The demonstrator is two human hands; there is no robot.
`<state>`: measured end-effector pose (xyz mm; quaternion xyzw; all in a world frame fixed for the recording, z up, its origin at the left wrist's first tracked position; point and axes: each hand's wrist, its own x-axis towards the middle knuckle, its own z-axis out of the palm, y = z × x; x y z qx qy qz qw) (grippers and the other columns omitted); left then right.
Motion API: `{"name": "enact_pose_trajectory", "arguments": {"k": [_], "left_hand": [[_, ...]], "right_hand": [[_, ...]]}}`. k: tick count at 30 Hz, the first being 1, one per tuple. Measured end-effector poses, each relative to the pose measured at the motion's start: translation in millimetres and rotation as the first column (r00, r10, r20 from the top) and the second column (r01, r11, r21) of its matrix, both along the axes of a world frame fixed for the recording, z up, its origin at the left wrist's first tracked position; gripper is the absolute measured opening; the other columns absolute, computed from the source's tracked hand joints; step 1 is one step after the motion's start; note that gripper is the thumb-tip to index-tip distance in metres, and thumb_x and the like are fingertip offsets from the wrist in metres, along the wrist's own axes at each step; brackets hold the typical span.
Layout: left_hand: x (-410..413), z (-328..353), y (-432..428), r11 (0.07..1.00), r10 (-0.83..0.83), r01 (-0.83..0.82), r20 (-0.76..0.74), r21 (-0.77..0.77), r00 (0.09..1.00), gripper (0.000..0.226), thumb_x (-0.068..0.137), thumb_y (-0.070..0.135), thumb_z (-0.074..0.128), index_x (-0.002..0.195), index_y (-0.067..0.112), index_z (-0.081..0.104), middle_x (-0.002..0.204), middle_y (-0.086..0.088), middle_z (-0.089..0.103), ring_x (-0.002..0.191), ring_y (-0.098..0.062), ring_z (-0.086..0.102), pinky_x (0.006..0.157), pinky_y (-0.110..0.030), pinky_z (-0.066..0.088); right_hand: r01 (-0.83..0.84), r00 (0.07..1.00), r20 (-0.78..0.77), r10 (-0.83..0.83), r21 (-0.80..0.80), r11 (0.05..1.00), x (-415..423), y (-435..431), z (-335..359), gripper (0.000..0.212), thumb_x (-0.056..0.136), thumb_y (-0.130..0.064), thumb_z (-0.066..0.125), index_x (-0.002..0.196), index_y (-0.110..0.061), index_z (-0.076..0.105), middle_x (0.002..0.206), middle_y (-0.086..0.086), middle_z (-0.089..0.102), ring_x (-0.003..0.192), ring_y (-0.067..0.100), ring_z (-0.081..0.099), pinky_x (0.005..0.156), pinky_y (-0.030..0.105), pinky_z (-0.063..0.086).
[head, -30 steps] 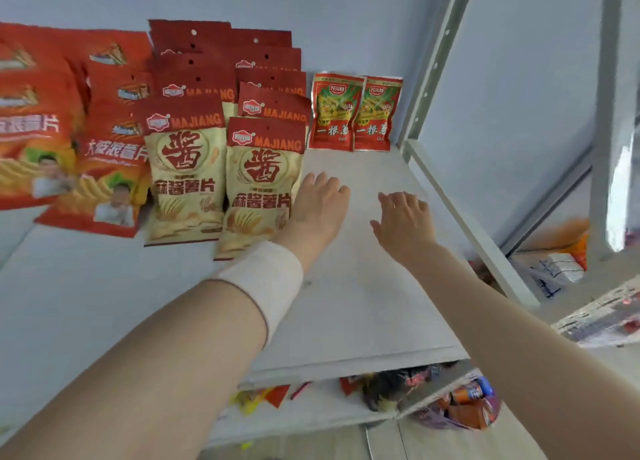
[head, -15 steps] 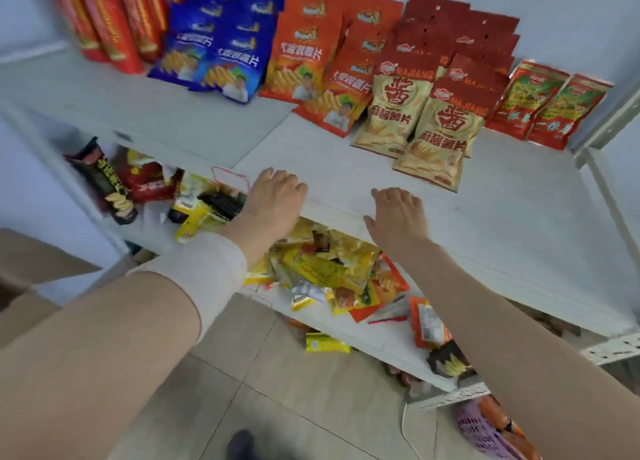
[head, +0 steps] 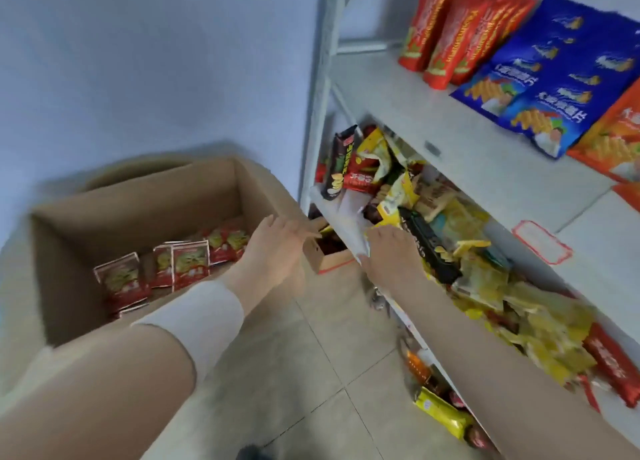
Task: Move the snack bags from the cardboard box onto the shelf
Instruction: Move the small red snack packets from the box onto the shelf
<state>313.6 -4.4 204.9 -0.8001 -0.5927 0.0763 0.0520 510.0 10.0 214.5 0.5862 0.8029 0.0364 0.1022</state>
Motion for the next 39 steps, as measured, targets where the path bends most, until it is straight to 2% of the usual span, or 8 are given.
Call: {"name": "enact_pose_trajectory", "arguments": {"k": [10, 13, 16, 25, 28, 32, 36, 39], "left_hand": [[-198.4, -100.2, 2.9, 0.844, 0.511, -0.484, 0.076, -0.229, 0.856, 0.04, 0.094, 0.026, 0.047, 0.133, 0.02, 0.044, 0.14, -0.002, 0.046, 0.131, -0.021, 0.04, 0.109, -0.035, 0.028], [-233.6, -134.1, 13.7, 0.732, 0.671, -0.619, 0.141, -0.286, 0.728, 0.042, 0.094, 0.031, 0.049, 0.135, 0.02, 0.044, 0.137, 0.0, 0.05, 0.128, -0.02, 0.045, 0.107, -0.034, 0.033], [-253.7, -166.2, 23.7, 0.551, 0.833, -0.73, 0.218, -0.404, 0.508, 0.036, 0.092, 0.032, 0.052, 0.126, 0.019, 0.051, 0.125, 0.0, 0.058, 0.116, -0.02, 0.053, 0.096, -0.033, 0.041], [-279.0, -299.4, 70.8, 0.114, 0.982, -0.68, 0.187, -0.724, -0.034, 0.046, 0.089, 0.032, 0.058, 0.127, 0.01, 0.045, 0.121, -0.013, 0.058, 0.112, -0.03, 0.055, 0.093, -0.04, 0.046], [-291.1, -356.0, 98.0, 0.051, 0.964, -0.631, 0.203, -0.774, -0.17, 0.053, 0.087, 0.031, 0.063, 0.13, 0.009, 0.041, 0.126, -0.015, 0.055, 0.117, -0.033, 0.053, 0.098, -0.042, 0.044], [-307.2, -414.5, 132.0, 0.007, 0.946, -0.713, 0.235, -0.702, -0.222, 0.068, 0.081, 0.032, 0.07, 0.135, 0.01, 0.036, 0.135, -0.016, 0.043, 0.127, -0.032, 0.04, 0.104, -0.04, 0.034], [-303.0, -441.7, 148.4, -0.027, 0.948, -0.769, 0.227, -0.639, -0.222, 0.076, 0.076, 0.03, 0.076, 0.134, 0.008, 0.033, 0.137, -0.019, 0.033, 0.13, -0.034, 0.028, 0.105, -0.043, 0.031], [-297.8, -446.7, 153.7, -0.036, 0.908, -0.748, 0.291, -0.662, -0.302, 0.077, 0.07, 0.021, 0.081, 0.129, 0.006, 0.033, 0.134, -0.017, 0.036, 0.127, -0.033, 0.037, 0.1, -0.041, 0.038]], "right_hand": [[-0.308, 0.951, -0.077, 0.299, -0.173, 0.936, -185.1, 86.8, -85.4, 0.05, 0.097, -0.038, 0.039, 0.141, -0.017, 0.032, 0.142, 0.004, 0.041, 0.135, 0.023, 0.031, 0.11, 0.037, 0.024], [-0.348, 0.937, -0.106, 0.332, -0.232, 0.908, -226.6, 118.4, -118.9, 0.049, 0.096, -0.039, 0.039, 0.14, -0.016, 0.034, 0.142, 0.005, 0.042, 0.134, 0.024, 0.032, 0.11, 0.039, 0.025], [-0.342, 0.94, -0.116, 0.322, -0.355, 0.87, -254.8, 142.3, -155.5, 0.05, 0.096, -0.04, 0.04, 0.139, -0.015, 0.035, 0.141, 0.005, 0.042, 0.132, 0.024, 0.035, 0.108, 0.039, 0.028], [0.073, 0.989, -0.047, -0.14, -0.669, 0.74, -301.0, 208.9, -297.7, 0.061, 0.092, -0.046, 0.047, 0.142, -0.015, 0.029, 0.139, 0.01, 0.042, 0.126, 0.027, 0.044, 0.099, 0.041, 0.041], [0.17, 0.962, -0.04, -0.271, -0.689, 0.705, -311.4, 231.6, -358.1, 0.072, 0.089, -0.046, 0.052, 0.146, -0.019, 0.018, 0.145, 0.013, 0.033, 0.132, 0.033, 0.035, 0.107, 0.048, 0.034], [0.296, 0.901, -0.035, -0.432, -0.678, 0.673, -326.5, 252.5, -422.9, 0.082, 0.09, -0.043, 0.054, 0.149, -0.018, 0.003, 0.153, 0.014, 0.013, 0.14, 0.034, 0.017, 0.113, 0.049, 0.02], [0.344, 0.851, -0.119, -0.512, -0.611, 0.713, -335.3, 249.2, -451.3, 0.088, 0.082, -0.04, 0.065, 0.148, -0.014, 0.012, 0.15, 0.019, 0.019, 0.137, 0.035, 0.019, 0.111, 0.047, 0.023], [0.39, 0.813, -0.151, -0.562, -0.575, 0.719, -333.0, 243.1, -454.3, 0.101, 0.069, -0.039, 0.078, 0.146, -0.017, 0.016, 0.145, 0.021, 0.025, 0.135, 0.037, 0.022, 0.109, 0.049, 0.025]]}}
